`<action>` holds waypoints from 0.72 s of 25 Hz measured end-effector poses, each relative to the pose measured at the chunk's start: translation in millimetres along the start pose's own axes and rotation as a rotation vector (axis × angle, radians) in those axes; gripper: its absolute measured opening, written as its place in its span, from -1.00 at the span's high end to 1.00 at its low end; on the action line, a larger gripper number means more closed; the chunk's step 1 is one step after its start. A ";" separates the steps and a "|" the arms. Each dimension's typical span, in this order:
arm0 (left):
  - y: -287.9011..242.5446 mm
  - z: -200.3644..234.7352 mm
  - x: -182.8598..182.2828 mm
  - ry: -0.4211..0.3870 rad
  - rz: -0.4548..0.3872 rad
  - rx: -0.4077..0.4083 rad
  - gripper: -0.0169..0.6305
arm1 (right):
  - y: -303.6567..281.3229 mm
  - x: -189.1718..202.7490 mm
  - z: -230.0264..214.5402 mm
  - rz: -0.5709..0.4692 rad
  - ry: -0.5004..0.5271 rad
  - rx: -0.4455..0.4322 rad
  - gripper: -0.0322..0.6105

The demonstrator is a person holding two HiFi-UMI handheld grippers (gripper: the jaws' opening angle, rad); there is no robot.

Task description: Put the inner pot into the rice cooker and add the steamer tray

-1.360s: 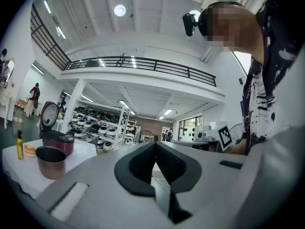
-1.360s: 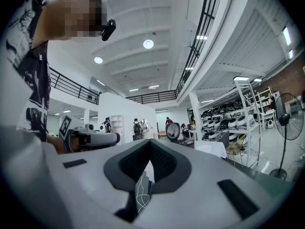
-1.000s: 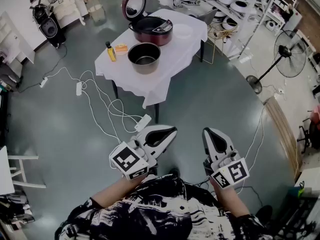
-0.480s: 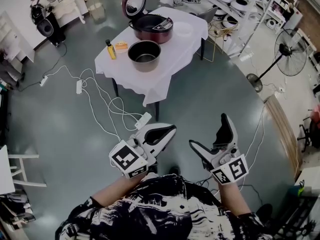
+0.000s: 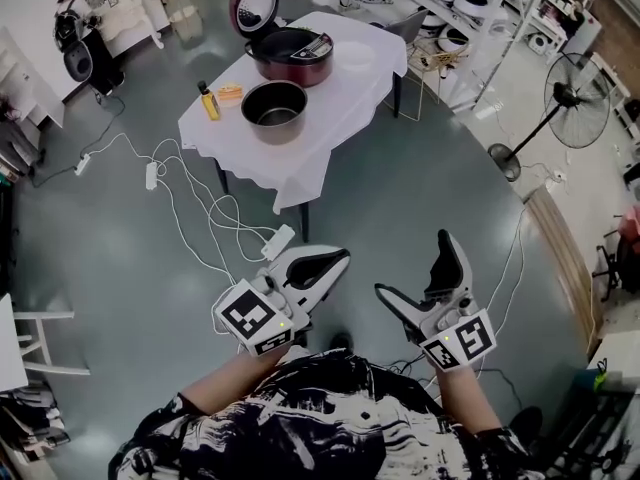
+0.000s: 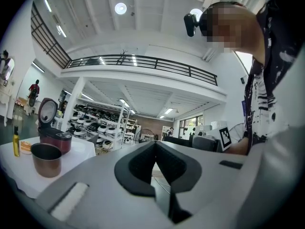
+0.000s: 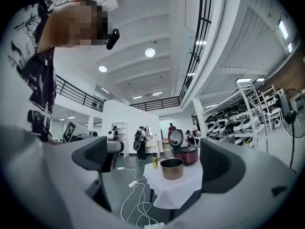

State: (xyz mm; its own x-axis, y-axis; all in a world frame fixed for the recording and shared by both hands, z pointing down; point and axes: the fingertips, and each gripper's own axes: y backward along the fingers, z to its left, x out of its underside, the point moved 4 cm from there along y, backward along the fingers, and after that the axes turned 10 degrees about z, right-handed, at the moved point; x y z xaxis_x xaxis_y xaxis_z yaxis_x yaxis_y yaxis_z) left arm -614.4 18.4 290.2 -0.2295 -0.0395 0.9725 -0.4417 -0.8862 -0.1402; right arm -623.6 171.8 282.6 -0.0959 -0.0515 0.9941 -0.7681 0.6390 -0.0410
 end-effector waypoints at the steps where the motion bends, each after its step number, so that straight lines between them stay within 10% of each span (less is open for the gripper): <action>1: -7.4 -1.8 -0.3 -0.002 -0.002 0.000 0.93 | 4.3 1.3 -6.5 0.005 0.001 -0.001 -0.82; 18: -115.6 79.4 -12.9 -0.015 0.010 0.021 0.93 | -37.7 0.5 -138.0 0.023 0.019 0.073 -0.82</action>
State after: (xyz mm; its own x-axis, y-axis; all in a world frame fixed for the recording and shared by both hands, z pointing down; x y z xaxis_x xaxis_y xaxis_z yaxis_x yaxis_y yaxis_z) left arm -491.5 84.6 308.6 -0.2208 -0.0546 0.9738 -0.4215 -0.8950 -0.1457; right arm -507.3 253.5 298.6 -0.1028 -0.0228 0.9944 -0.8103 0.5818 -0.0704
